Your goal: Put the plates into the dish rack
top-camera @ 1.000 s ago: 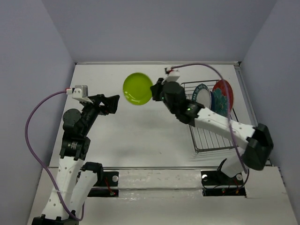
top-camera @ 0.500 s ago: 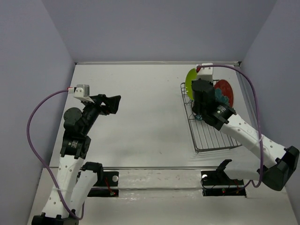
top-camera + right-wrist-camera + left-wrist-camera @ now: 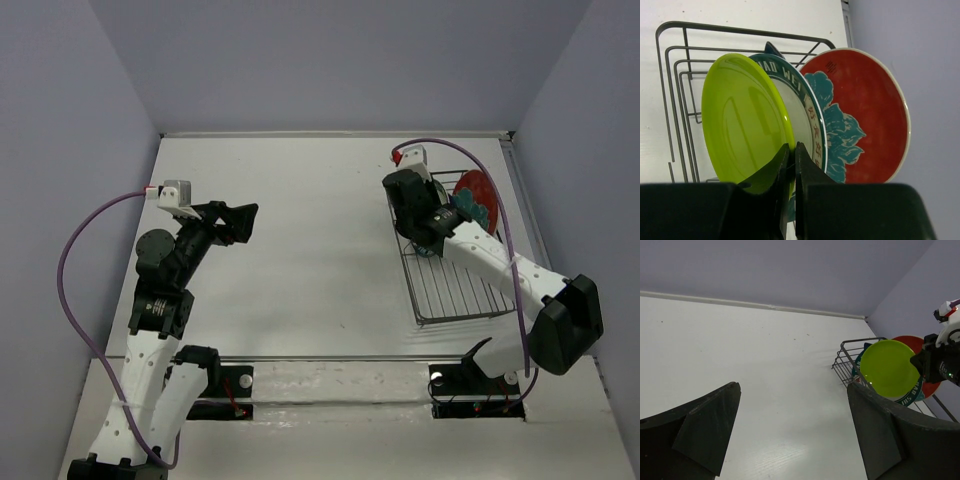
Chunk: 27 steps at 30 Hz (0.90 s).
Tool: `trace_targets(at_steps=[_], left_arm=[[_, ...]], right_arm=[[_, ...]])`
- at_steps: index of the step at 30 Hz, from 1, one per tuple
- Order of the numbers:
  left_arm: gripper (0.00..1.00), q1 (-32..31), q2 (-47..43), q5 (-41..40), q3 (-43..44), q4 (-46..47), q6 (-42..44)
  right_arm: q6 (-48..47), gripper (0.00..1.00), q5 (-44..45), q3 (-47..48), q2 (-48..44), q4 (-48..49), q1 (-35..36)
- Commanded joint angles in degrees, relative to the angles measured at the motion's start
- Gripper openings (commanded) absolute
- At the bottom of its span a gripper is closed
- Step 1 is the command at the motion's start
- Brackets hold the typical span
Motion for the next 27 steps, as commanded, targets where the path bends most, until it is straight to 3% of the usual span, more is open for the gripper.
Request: trace_targets(at_steps=[1, 13, 27], left_arm=[[0.99, -0.4, -0.3, 0.9, -0.3, 3.1, 0.2], [0.99, -0.5, -0.1, 0.9, -0.2, 3.1, 0.1], [0.99, -0.5, 0.0, 1.2, -0.2, 3.1, 0.0]], right_arm=[[1.0, 0.07, -0.2, 2.9, 0.3, -2.4, -1.3], [-0.1, 0.07, 0.1, 5.6, -3.3, -4.4, -2.5], [2.9, 0.07, -3.2, 4.0, 3.8, -4.5, -3.5]])
